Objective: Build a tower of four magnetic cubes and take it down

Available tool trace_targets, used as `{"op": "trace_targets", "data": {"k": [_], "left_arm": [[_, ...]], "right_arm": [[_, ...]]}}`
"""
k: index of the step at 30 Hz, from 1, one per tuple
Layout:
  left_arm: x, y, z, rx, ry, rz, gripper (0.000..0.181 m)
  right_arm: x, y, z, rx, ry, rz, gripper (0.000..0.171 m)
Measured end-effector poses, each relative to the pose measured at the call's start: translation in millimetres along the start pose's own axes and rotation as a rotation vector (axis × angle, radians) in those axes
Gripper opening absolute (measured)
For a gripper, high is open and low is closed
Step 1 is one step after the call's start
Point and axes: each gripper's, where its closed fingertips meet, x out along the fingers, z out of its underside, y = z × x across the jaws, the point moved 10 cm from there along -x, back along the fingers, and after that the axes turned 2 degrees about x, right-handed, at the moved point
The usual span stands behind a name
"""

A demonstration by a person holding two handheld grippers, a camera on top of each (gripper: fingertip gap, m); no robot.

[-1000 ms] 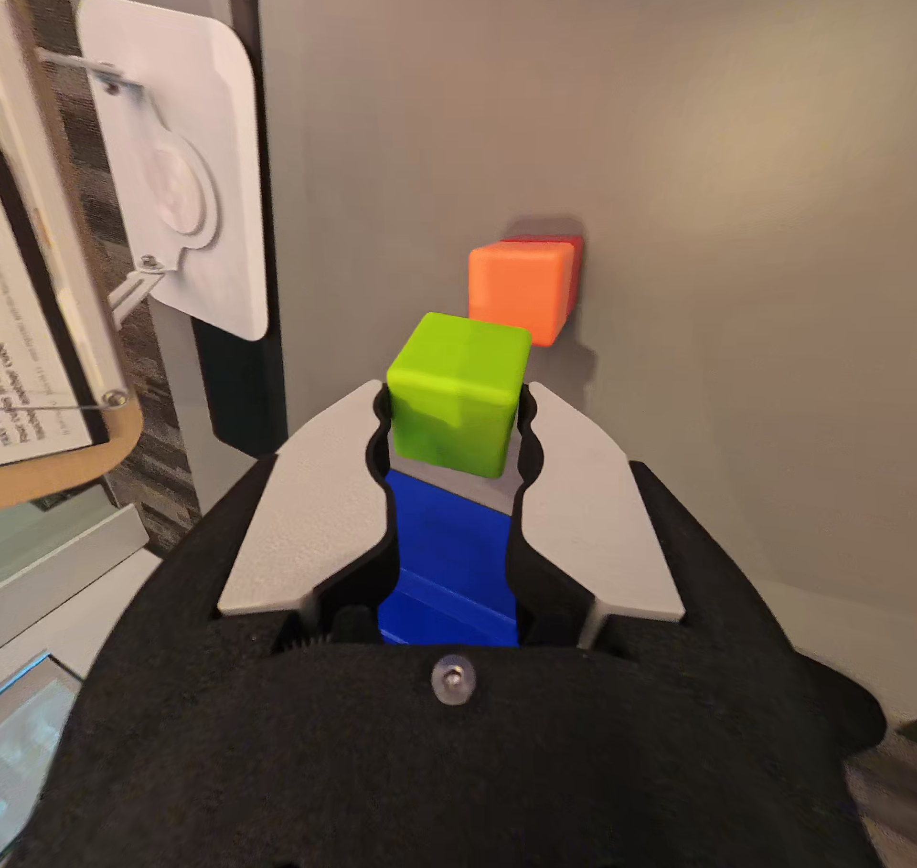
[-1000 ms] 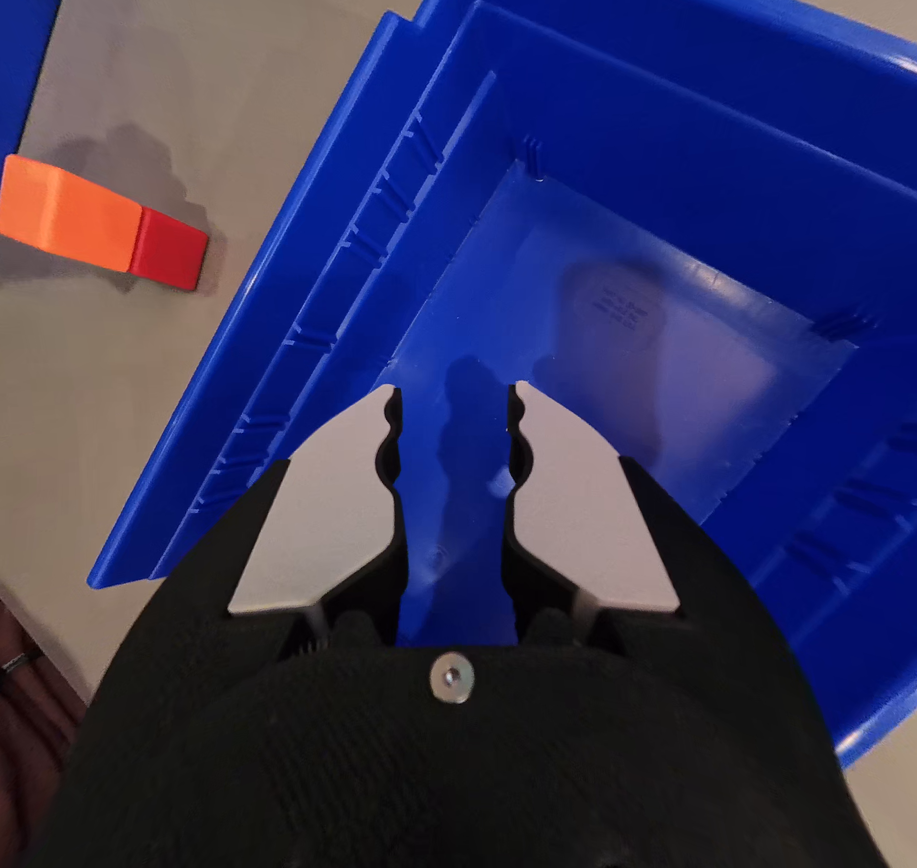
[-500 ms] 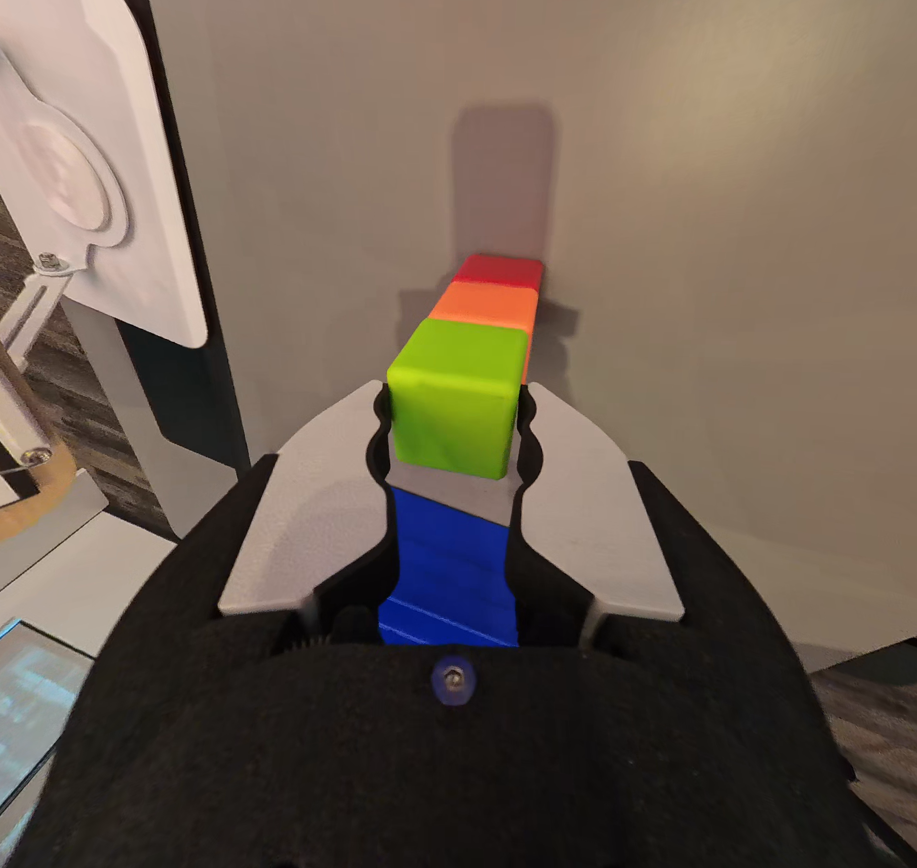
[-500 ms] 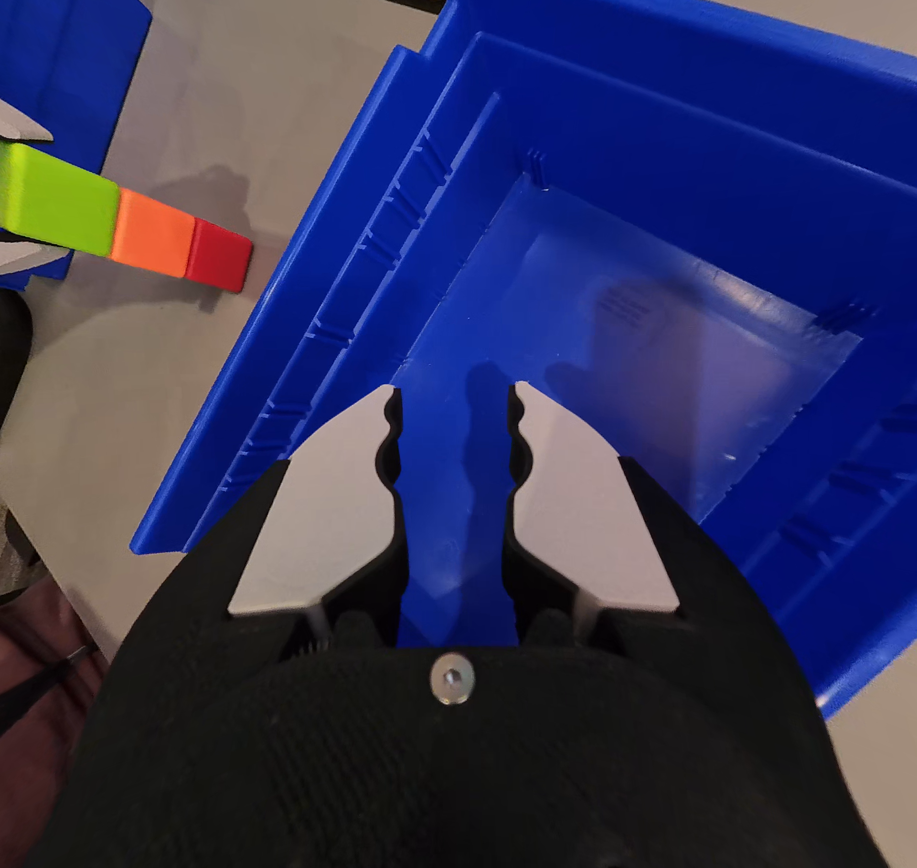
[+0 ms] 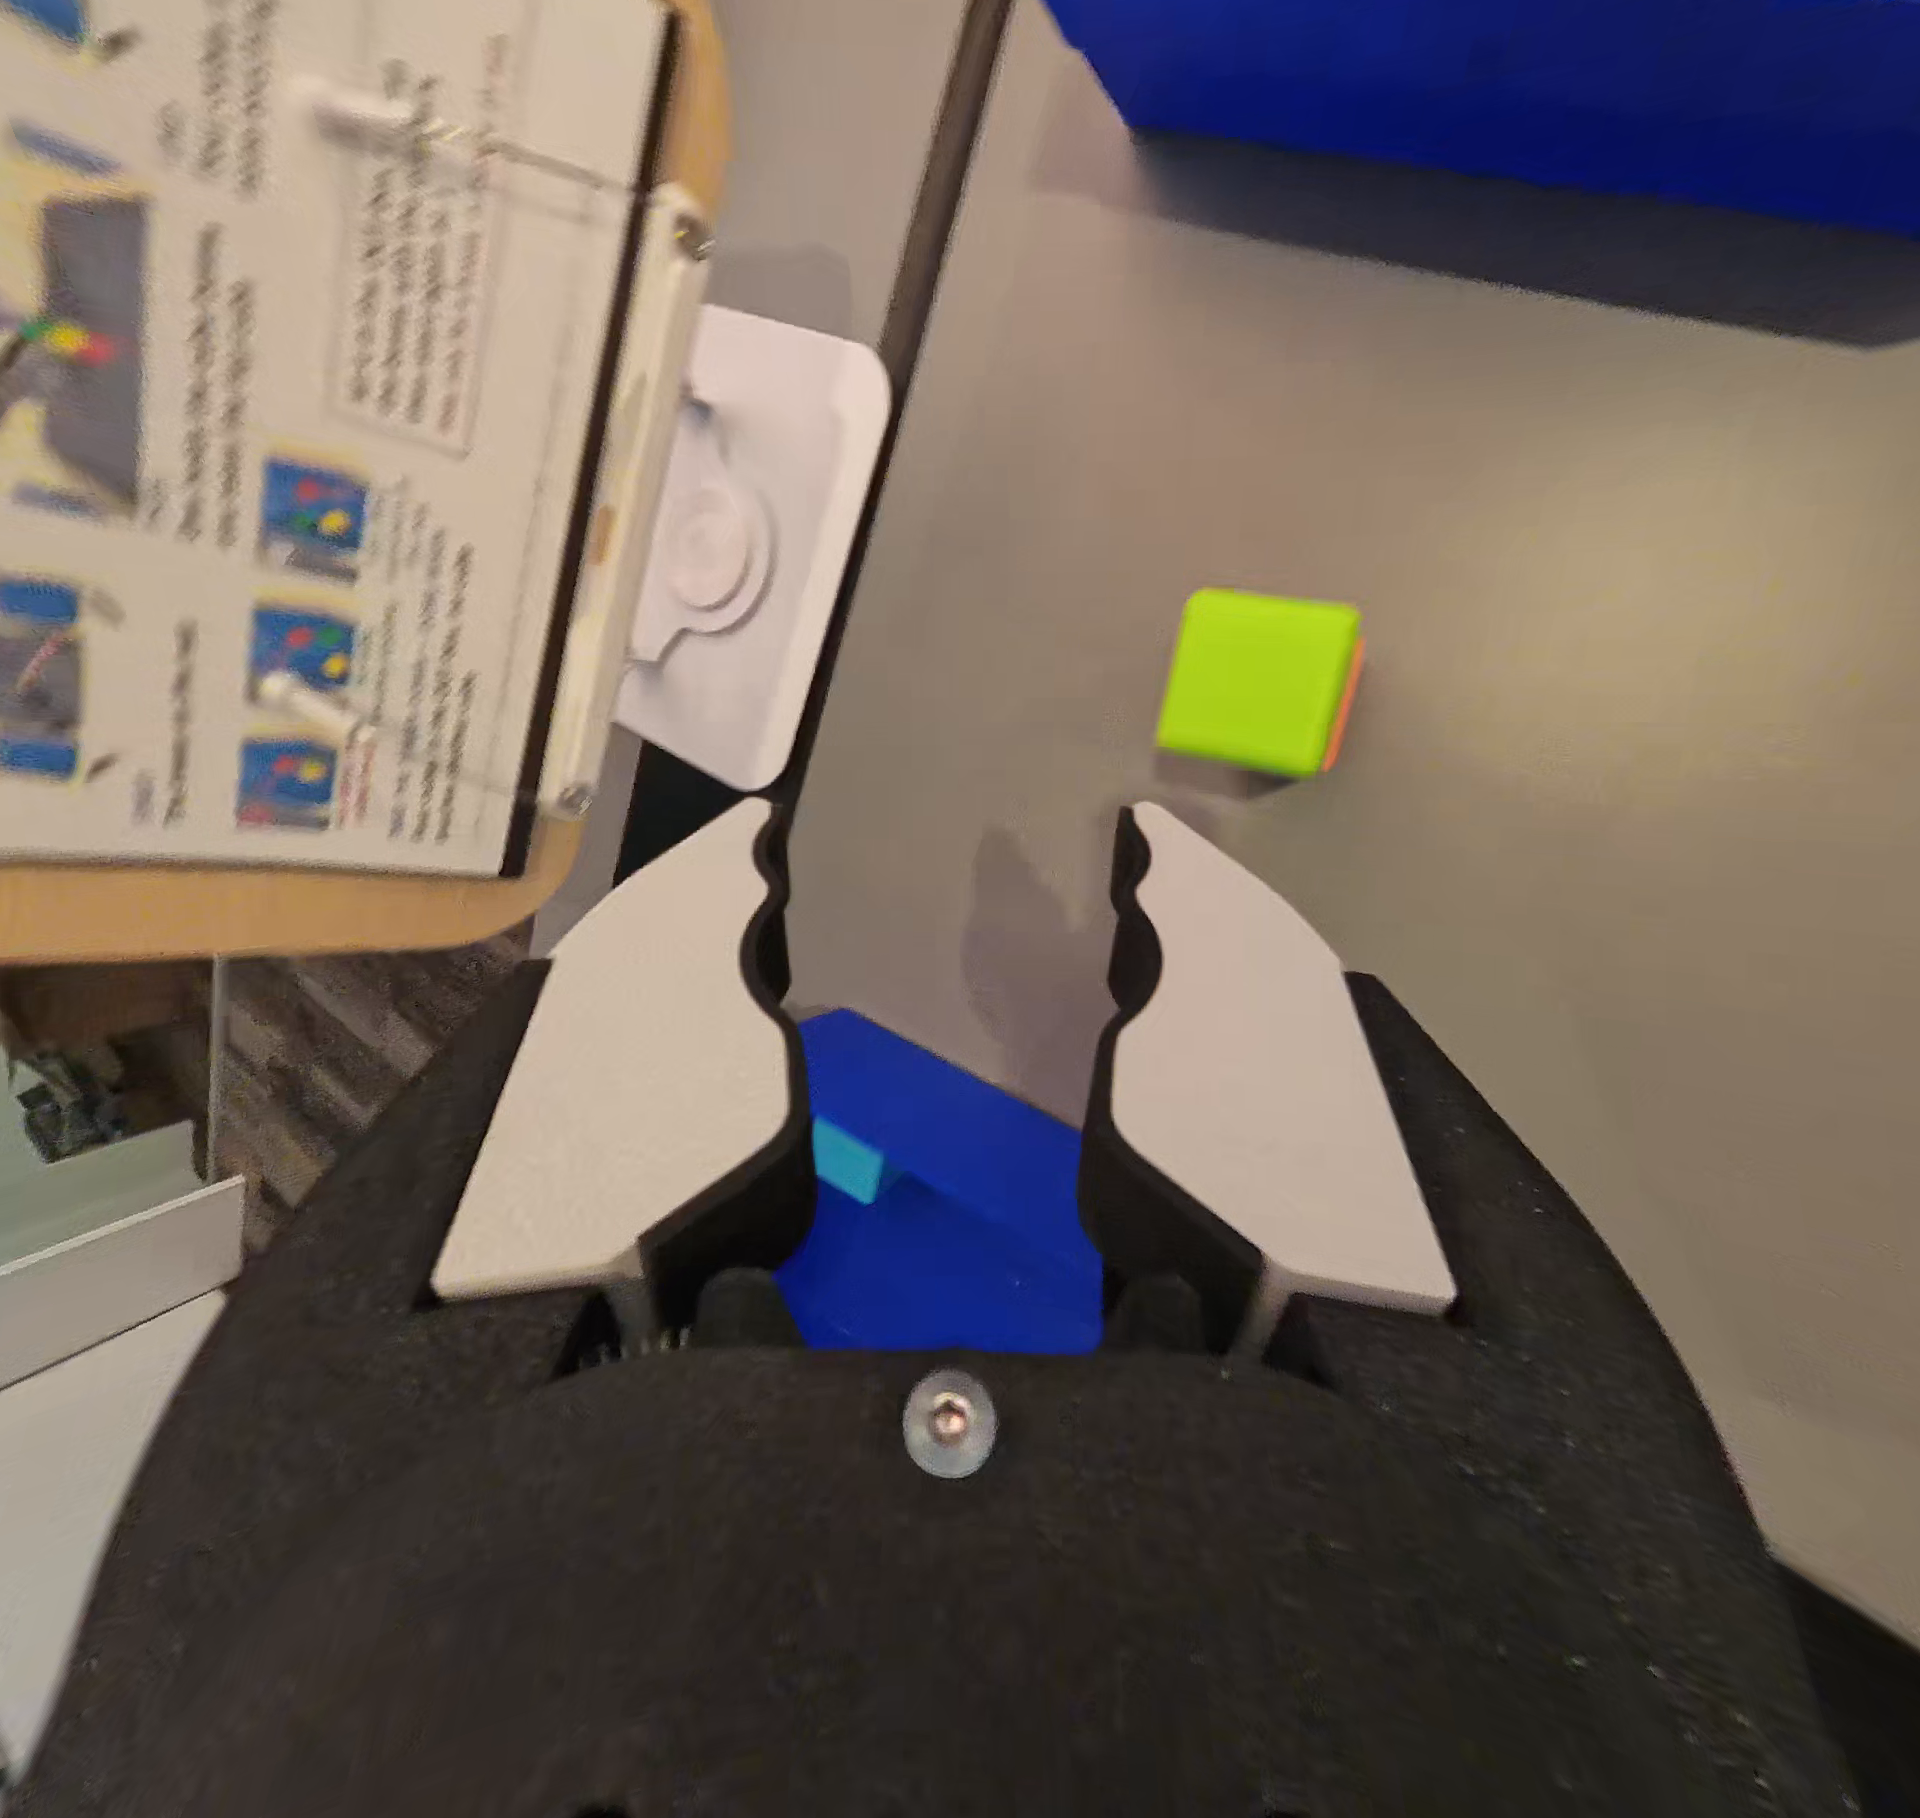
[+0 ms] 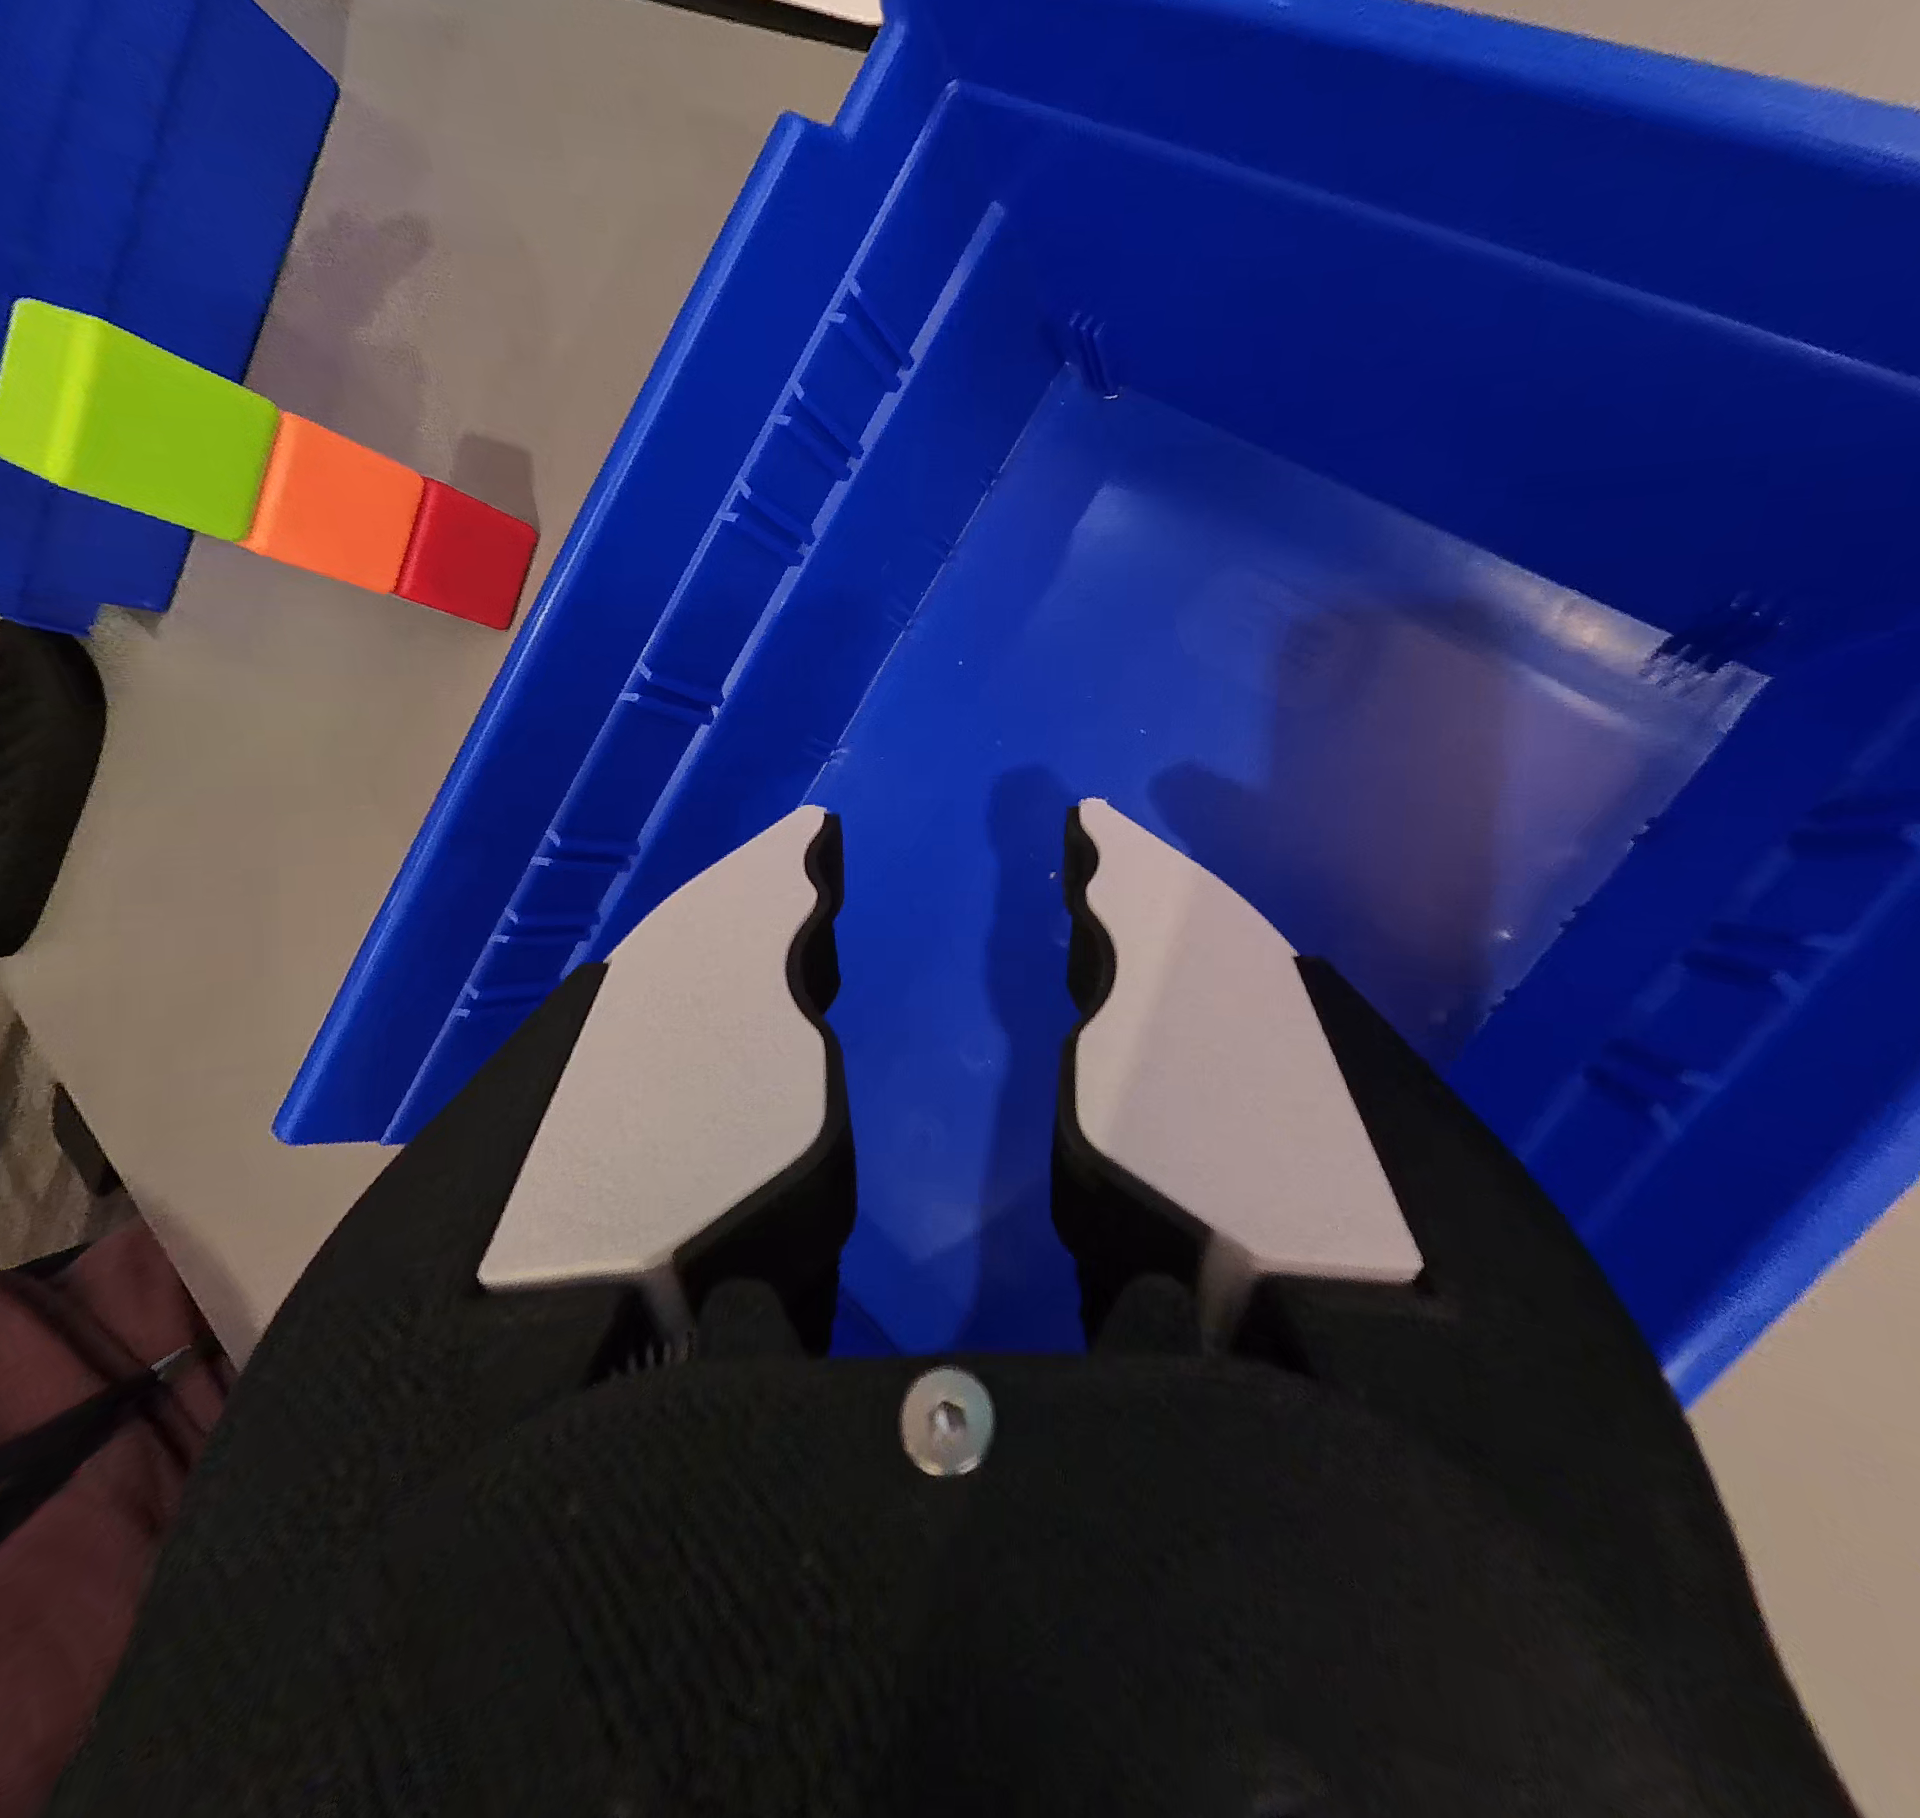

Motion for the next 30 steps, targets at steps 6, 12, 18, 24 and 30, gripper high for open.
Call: {"op": "trace_targets", "data": {"k": [6,12,18,24,30], "left_arm": [[-4.7,-54.3,121.6,-0.011,-0.048,-0.065,0.056],[52.4,-56.3,212.7,0.012,-0.150,0.015,0.050],[110.0,-53.4,246.3,0.027,-0.275,0.103,0.056],[131.9,-60.8,240.4,0.053,-0.257,0.172,0.054],[150.4,-61.1,242.8,0.084,-0.330,0.263,0.060]], "right_arm": [[-4.3,7.7,3.0,0.035,0.014,-0.005,0.043],[-7.2,9.7,5.5,0.046,0.021,-0.002,0.043],[-4.8,10.6,7.6,0.054,0.003,0.009,0.043],[-0.5,9.4,7.5,0.046,-0.033,0.013,0.043],[-7.0,1.2,3.9,0.020,-0.019,0.013,0.043]]}}
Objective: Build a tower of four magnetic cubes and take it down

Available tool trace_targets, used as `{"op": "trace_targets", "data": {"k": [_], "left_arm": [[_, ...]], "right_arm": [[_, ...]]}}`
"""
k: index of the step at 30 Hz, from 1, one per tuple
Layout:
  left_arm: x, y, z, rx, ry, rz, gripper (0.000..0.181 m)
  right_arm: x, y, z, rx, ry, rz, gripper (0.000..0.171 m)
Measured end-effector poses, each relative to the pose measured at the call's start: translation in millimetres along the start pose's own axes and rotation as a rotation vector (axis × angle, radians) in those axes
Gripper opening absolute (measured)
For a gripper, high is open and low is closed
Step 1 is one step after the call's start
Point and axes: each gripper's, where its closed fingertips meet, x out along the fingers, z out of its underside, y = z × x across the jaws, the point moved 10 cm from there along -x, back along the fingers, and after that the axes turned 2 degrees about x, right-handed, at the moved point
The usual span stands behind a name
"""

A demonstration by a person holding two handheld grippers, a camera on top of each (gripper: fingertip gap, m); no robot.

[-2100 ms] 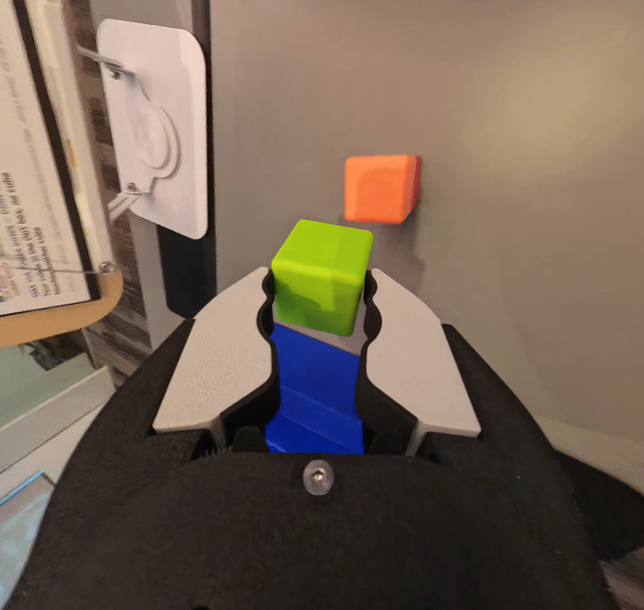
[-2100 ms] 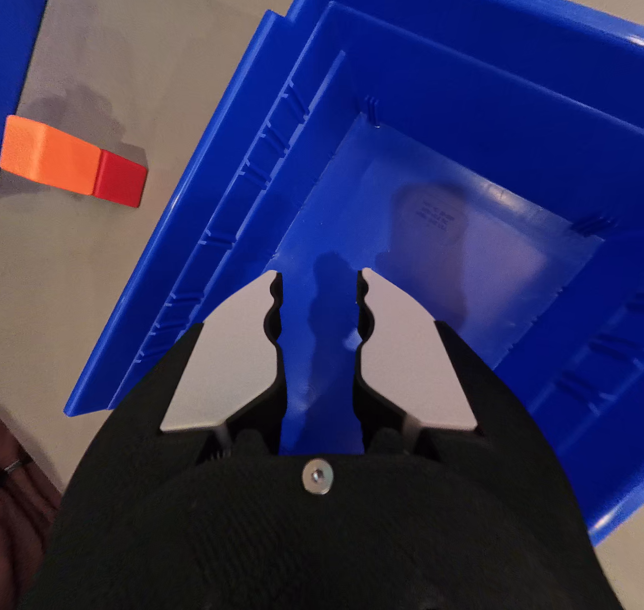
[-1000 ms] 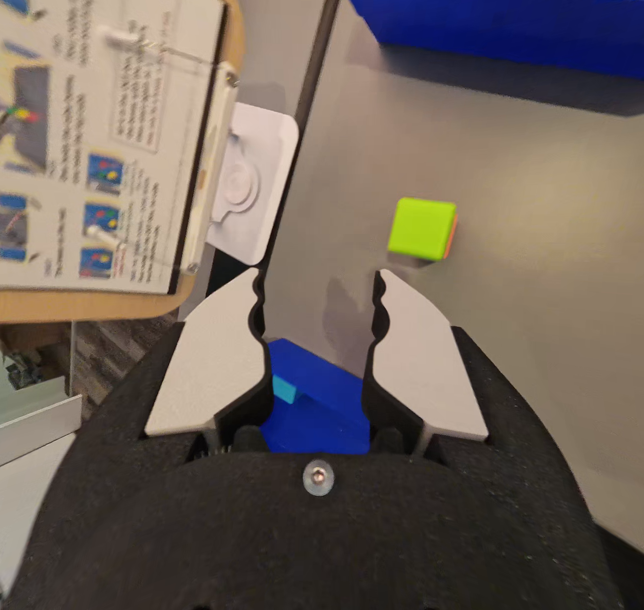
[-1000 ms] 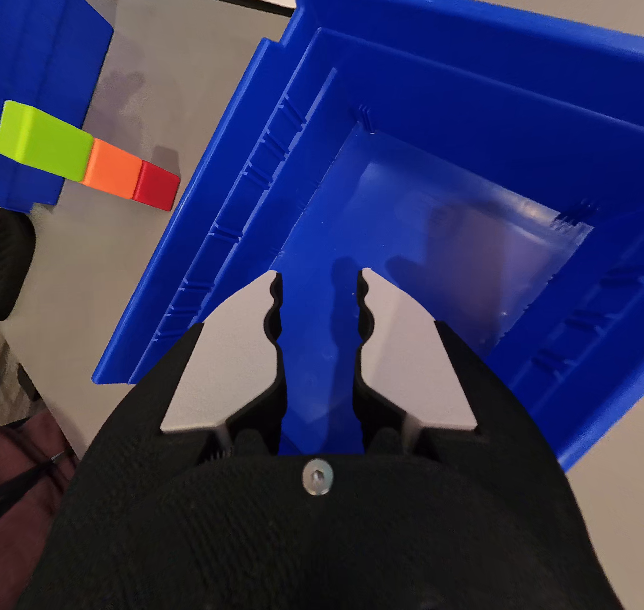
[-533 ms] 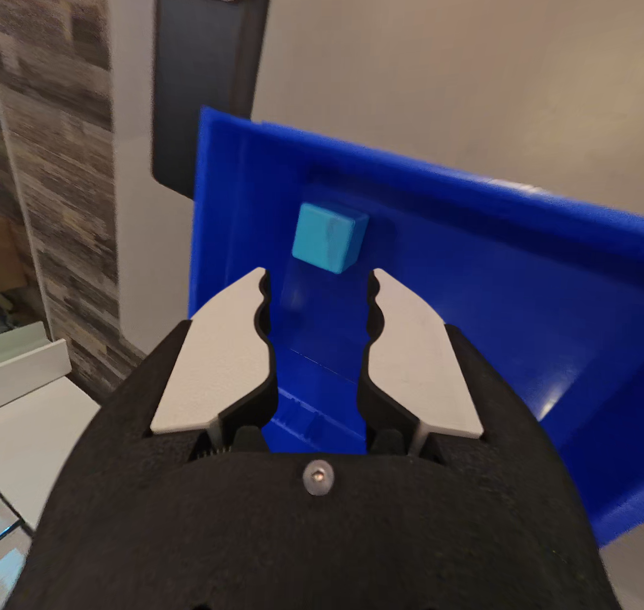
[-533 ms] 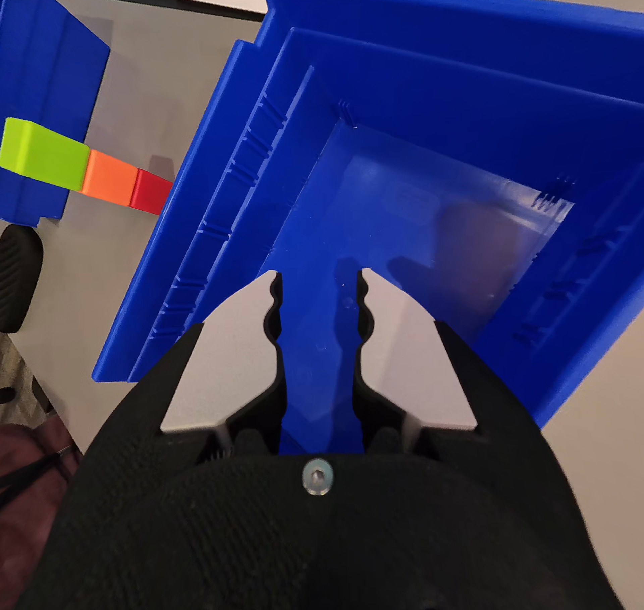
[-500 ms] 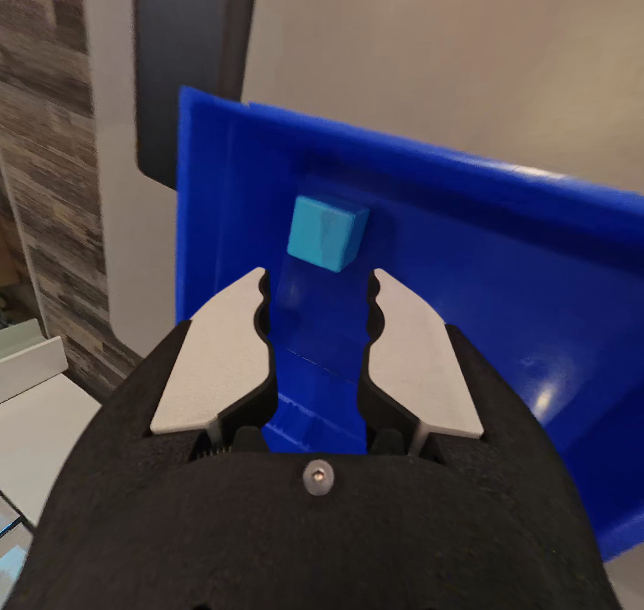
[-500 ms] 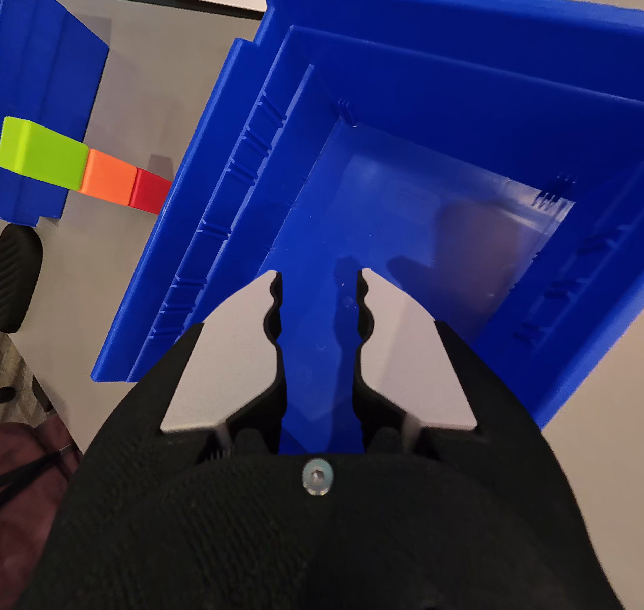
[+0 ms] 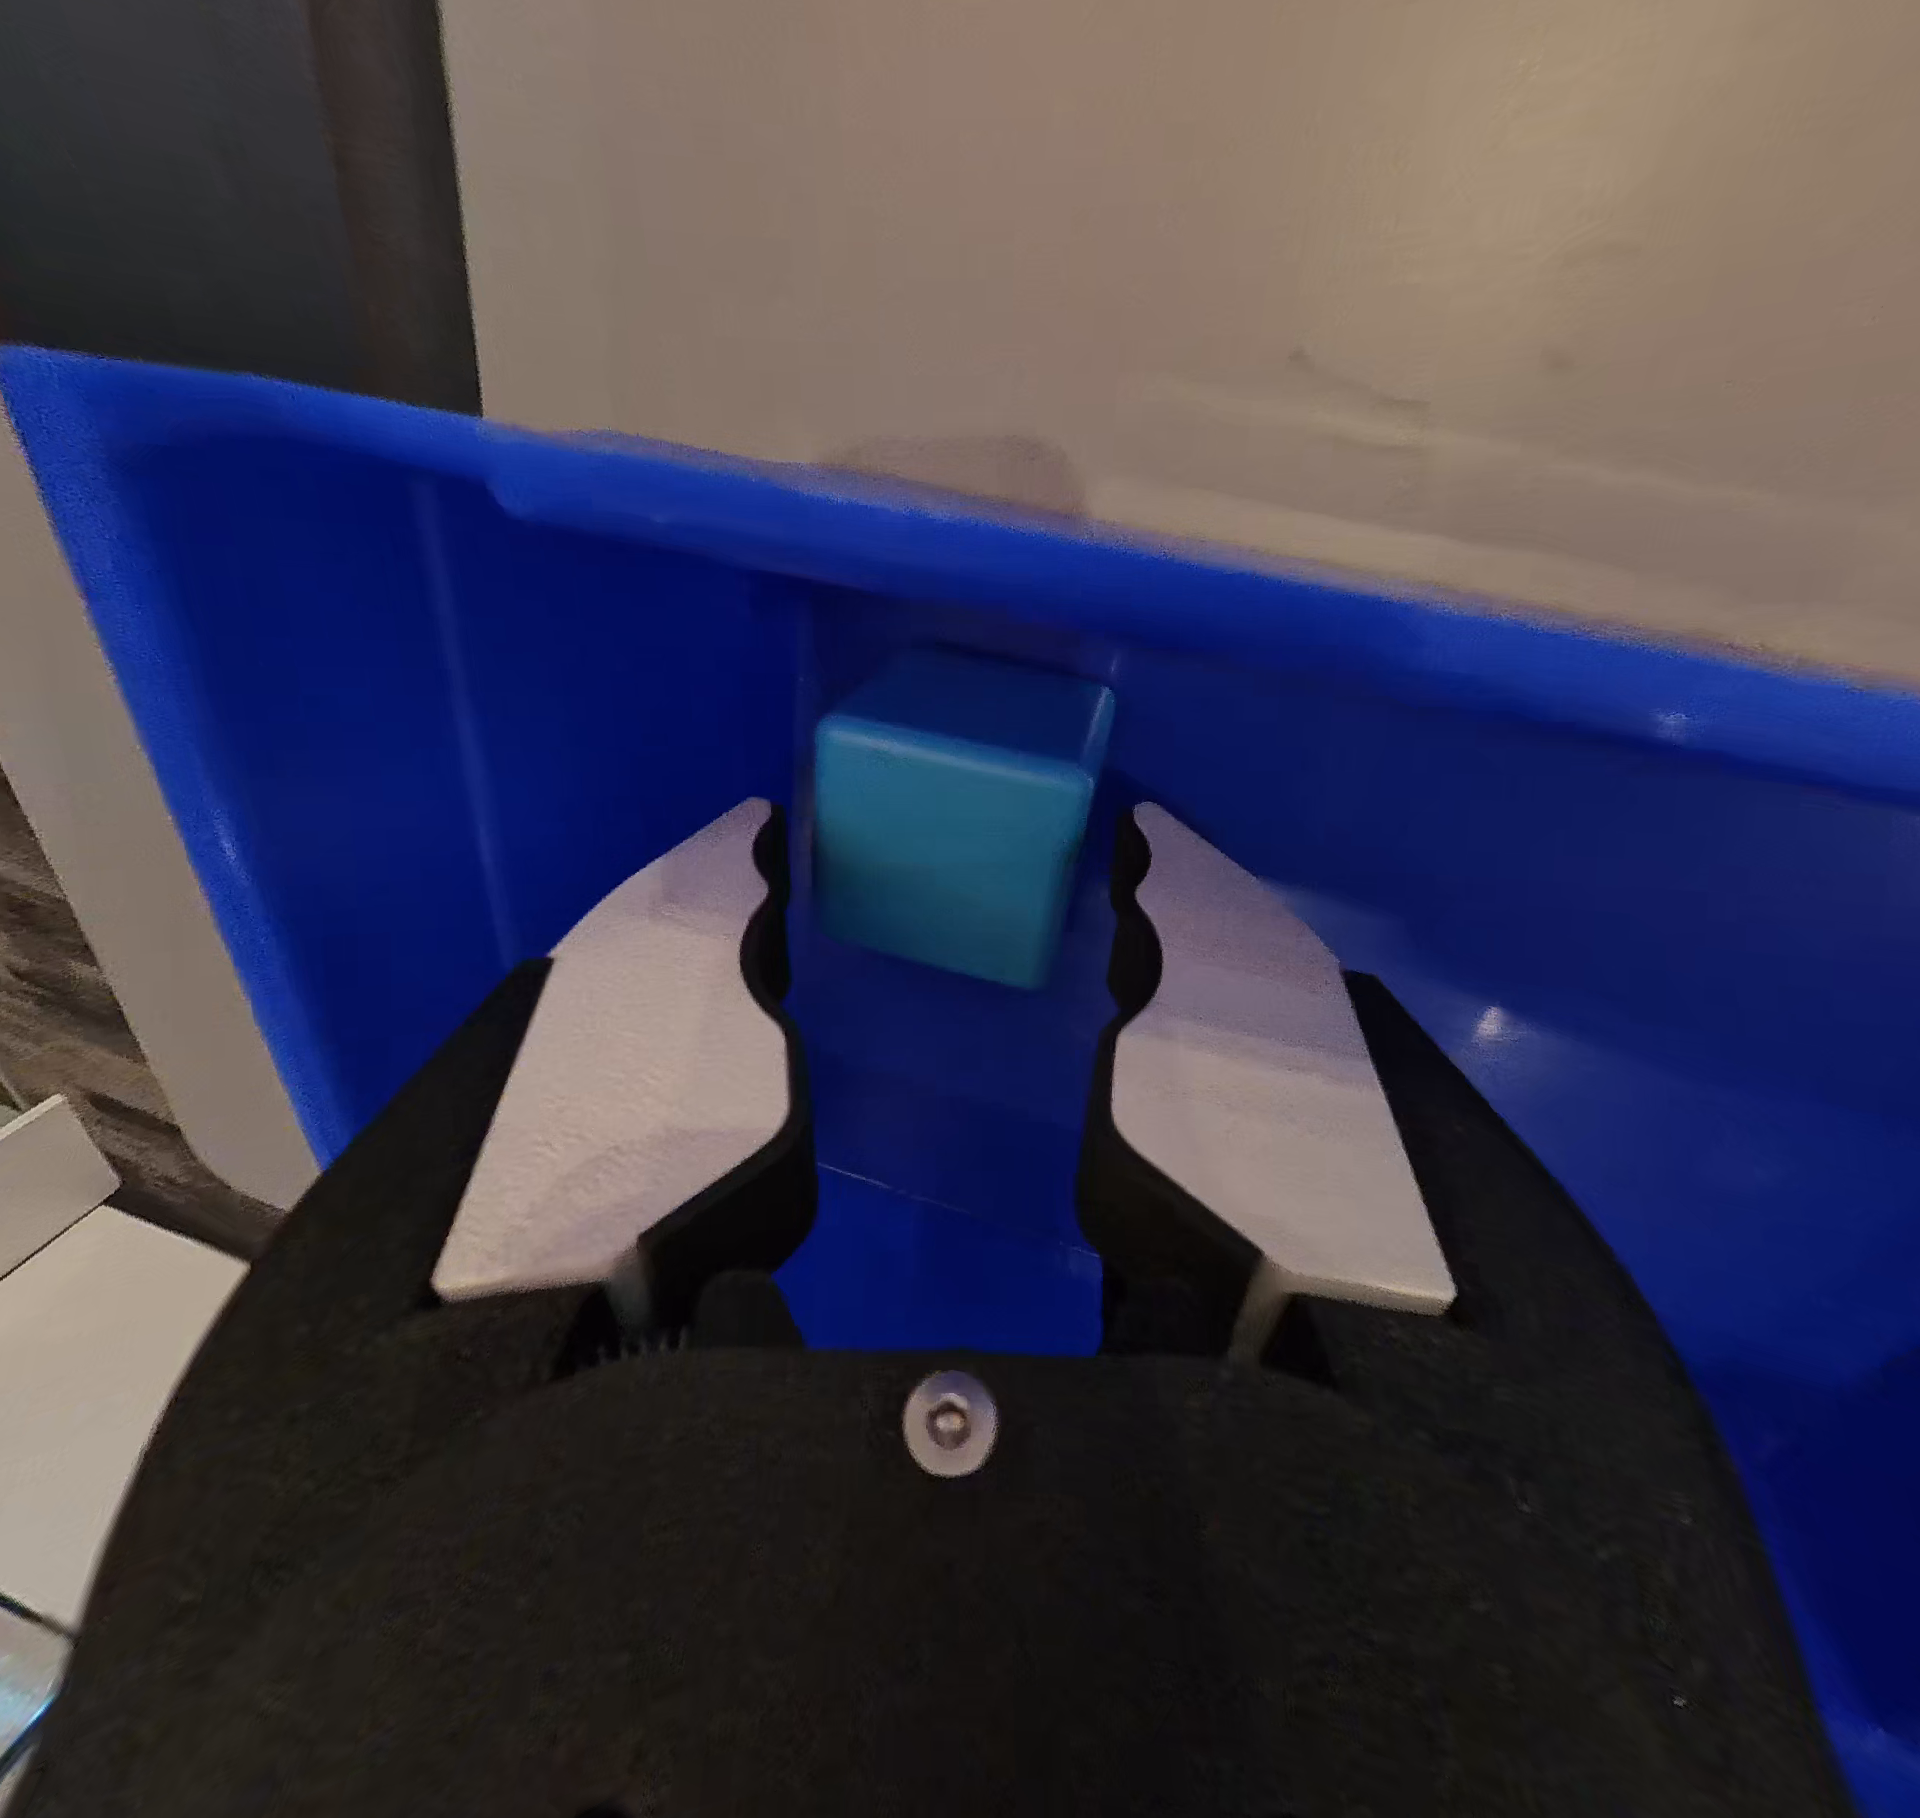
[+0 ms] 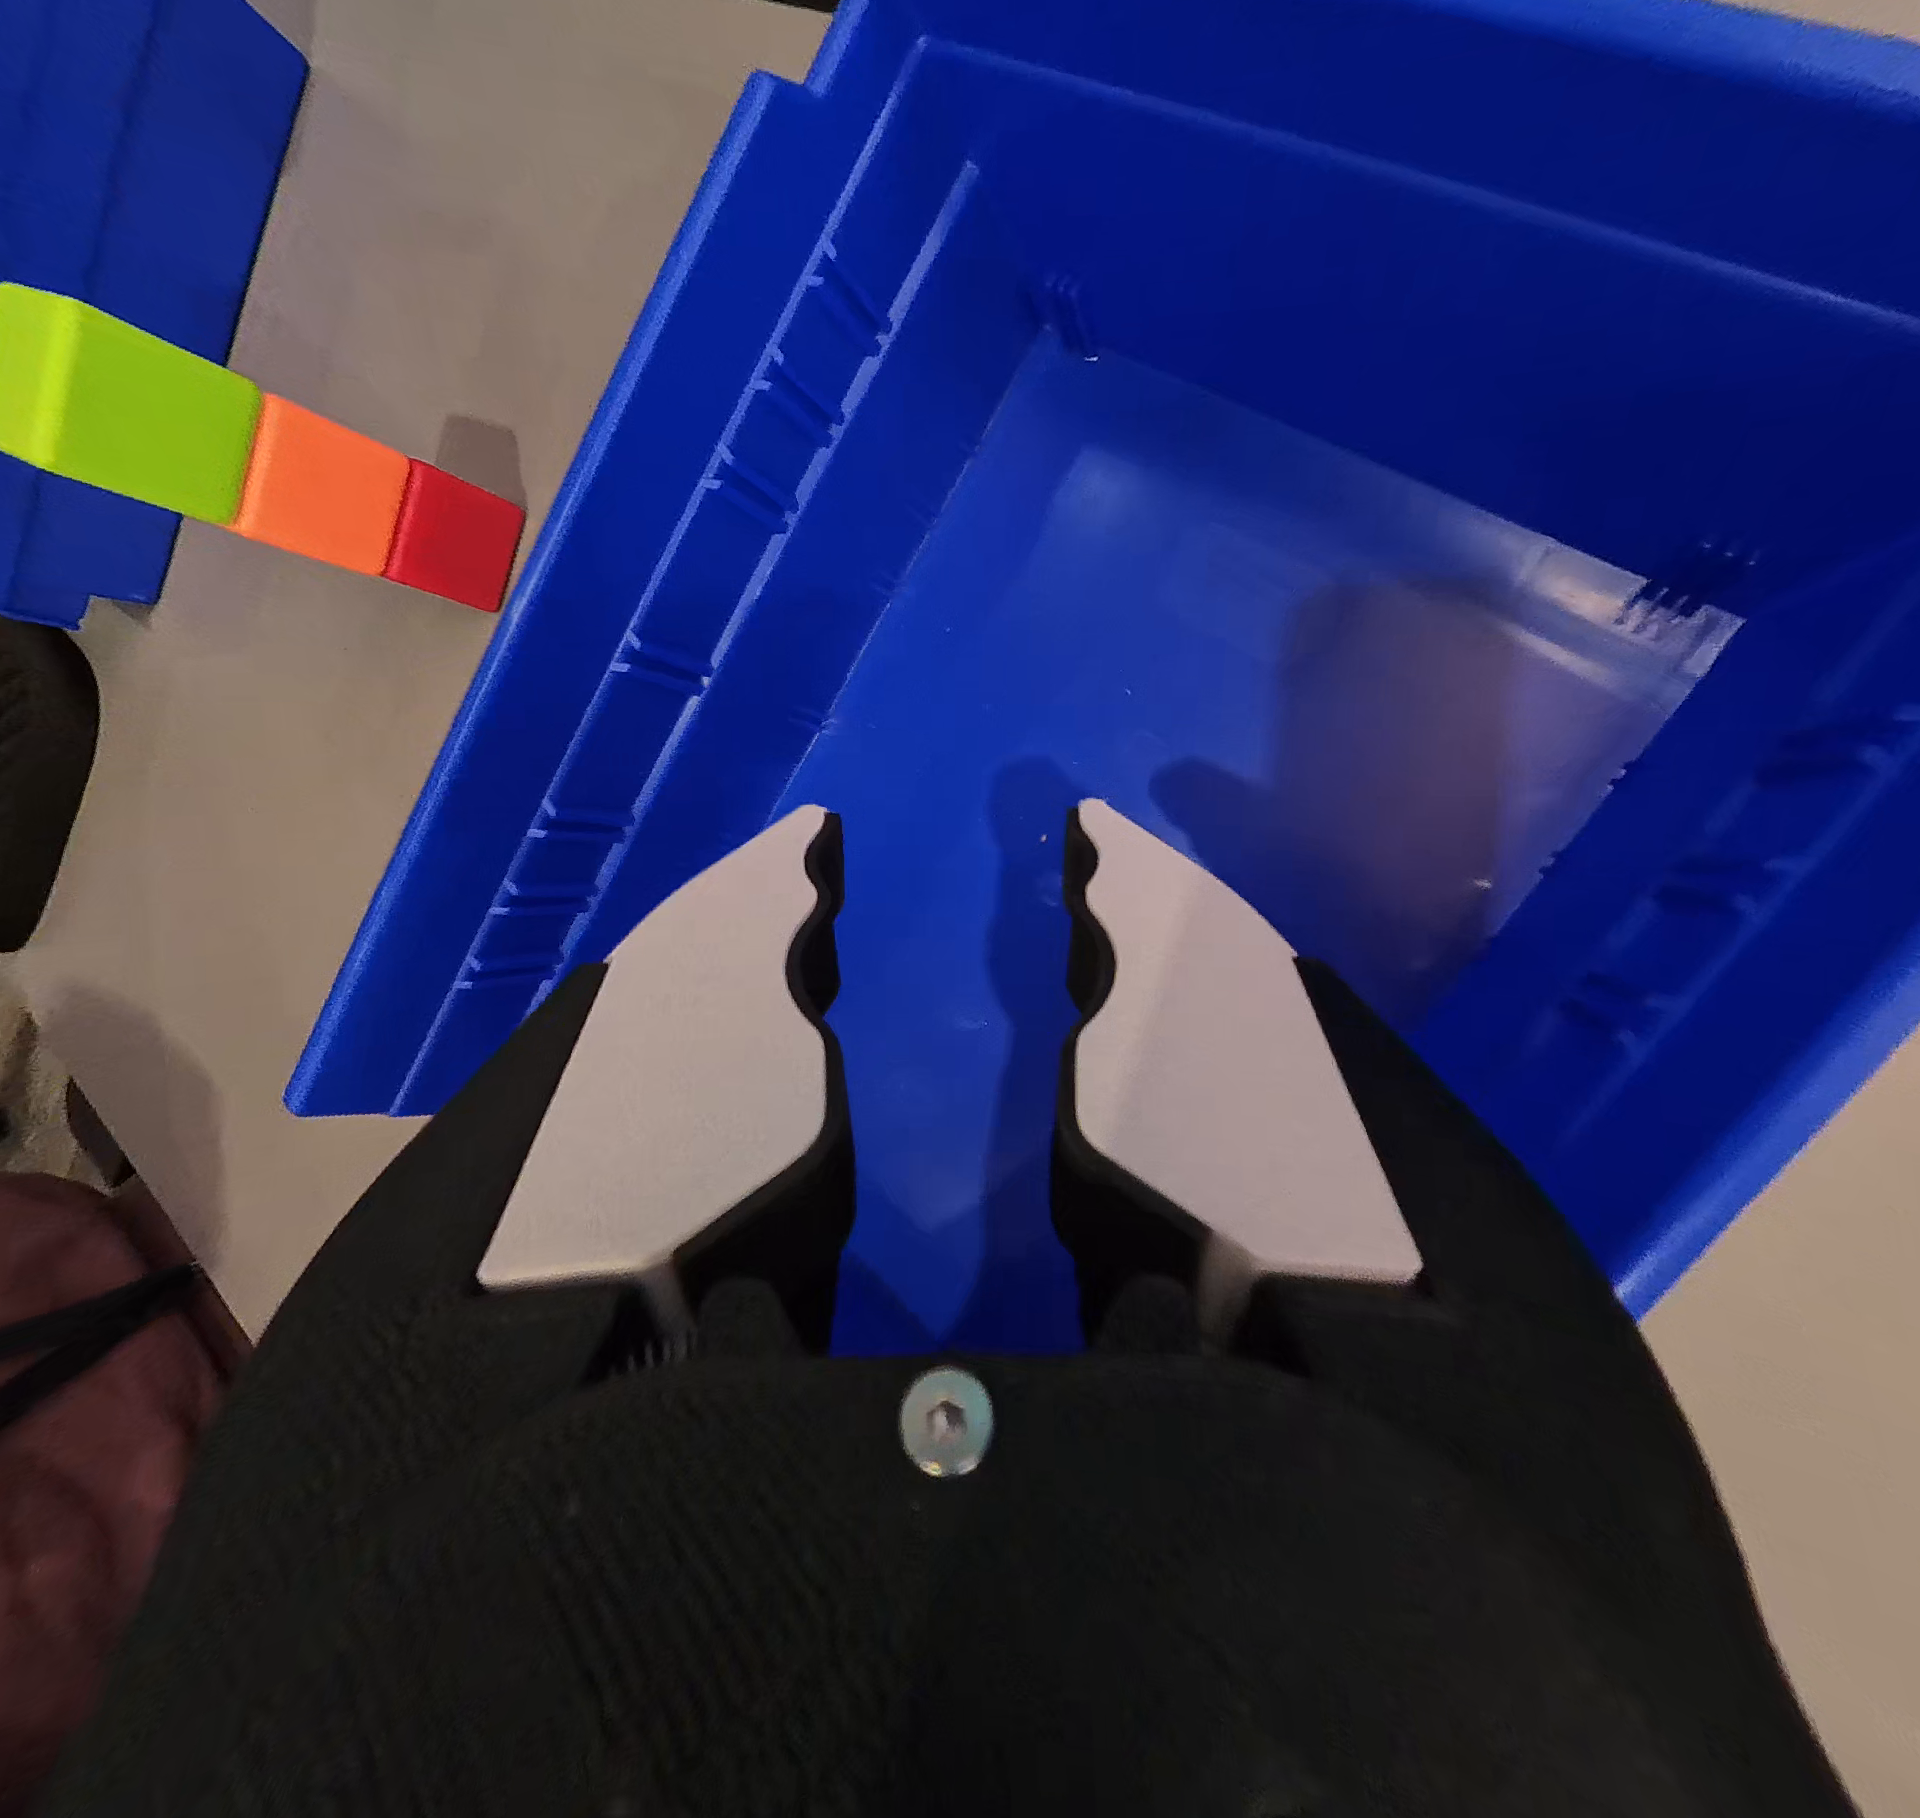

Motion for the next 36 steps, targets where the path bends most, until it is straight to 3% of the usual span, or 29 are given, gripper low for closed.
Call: {"op": "trace_targets", "data": {"k": [6,12,15,19,23,26,31,36], "left_arm": [[9.2,-2.2,0.3,0.006,-0.015,0.004,0.053],[-3.3,2.9,7.2,-0.014,-0.037,0.011,0.052],[-30.0,5.3,11.7,-0.027,-0.017,-0.031,0.052],[-94.2,7.8,5.3,-0.012,-0.012,-0.173,0.051],[-163.7,22.2,-48.1,-0.037,0.005,-0.313,0.051],[-188.5,46.2,-109.5,-0.117,0.065,-0.273,0.051],[-188.3,93.5,-193.3,-0.048,0.232,-0.104,0.051],[-166.9,109.9,-229.0,-0.031,0.192,-0.046,0.051]], "right_arm": [[1.4,-2.5,-1.9,-0.012,-0.010,0.006,0.042],[3.5,-3.1,-2.3,-0.017,-0.021,0.000,0.042],[1.7,-3.4,-2.0,-0.020,-0.017,-0.008,0.042],[-1.8,-4.2,-1.3,-0.025,-0.016,-0.014,0.042],[-5.5,-8.3,-1.2,-0.032,-0.004,-0.027,0.042],[-6.2,-11.3,-0.5,-0.042,-0.008,-0.033,0.042],[-5.8,-15.2,-0.9,-0.058,-0.012,-0.047,0.042],[-7.4,-18.7,-1.6,-0.074,-0.004,-0.067,0.041]]}}
